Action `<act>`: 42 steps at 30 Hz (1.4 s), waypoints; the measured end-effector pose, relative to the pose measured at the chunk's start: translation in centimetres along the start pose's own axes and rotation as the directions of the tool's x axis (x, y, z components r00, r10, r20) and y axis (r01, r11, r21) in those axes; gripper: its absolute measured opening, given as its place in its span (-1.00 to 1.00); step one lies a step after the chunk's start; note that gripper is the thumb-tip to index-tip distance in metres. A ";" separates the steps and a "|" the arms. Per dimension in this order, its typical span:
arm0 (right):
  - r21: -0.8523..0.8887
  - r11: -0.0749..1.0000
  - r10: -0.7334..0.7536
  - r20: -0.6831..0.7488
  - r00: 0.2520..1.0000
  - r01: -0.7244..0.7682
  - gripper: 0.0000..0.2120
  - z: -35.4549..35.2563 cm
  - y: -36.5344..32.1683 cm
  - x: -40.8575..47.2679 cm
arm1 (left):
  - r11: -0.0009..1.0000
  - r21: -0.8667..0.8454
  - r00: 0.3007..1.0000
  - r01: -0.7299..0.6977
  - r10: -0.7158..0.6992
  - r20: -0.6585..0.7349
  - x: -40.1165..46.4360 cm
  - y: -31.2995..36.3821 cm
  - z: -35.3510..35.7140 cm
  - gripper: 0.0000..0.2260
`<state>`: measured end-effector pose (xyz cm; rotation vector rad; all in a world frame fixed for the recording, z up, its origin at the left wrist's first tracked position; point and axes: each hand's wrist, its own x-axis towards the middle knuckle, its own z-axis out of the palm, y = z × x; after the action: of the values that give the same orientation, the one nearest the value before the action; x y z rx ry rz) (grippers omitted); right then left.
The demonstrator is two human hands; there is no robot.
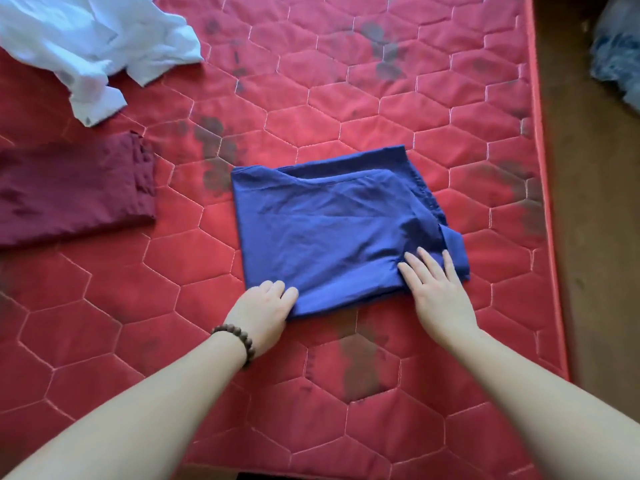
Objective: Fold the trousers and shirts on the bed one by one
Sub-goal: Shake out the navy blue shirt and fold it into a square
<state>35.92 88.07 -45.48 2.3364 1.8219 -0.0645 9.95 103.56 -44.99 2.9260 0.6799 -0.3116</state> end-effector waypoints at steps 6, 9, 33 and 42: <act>0.138 0.974 0.145 0.232 0.962 -0.180 -0.31 -0.5 -0.6 -2.9 | 0.991 -0.115 0.929 0.065 -0.018 0.370 -2.4 6.0 0.6 -0.78; 0.309 0.887 0.292 0.202 0.935 -0.344 -0.31 -1.1 -2.3 -3.4 | 0.984 -0.148 0.912 0.101 -0.032 0.410 -3.1 8.5 0.3 -0.79; 0.707 0.336 0.612 0.338 0.715 -0.622 -0.37 0.0 -2.6 4.9 | 0.880 -0.220 0.904 0.421 -0.387 0.180 4.5 -2.8 -0.2 -0.59; 0.476 0.753 0.417 0.188 0.889 -0.454 -0.48 -1.5 1.9 11.8 | 0.761 -0.229 0.793 0.607 -0.558 0.244 0.2 4.5 0.5 -0.45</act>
<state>40.58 99.13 -45.49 3.0161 1.2777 -0.6298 11.99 99.56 -45.19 2.2985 1.4684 -0.4499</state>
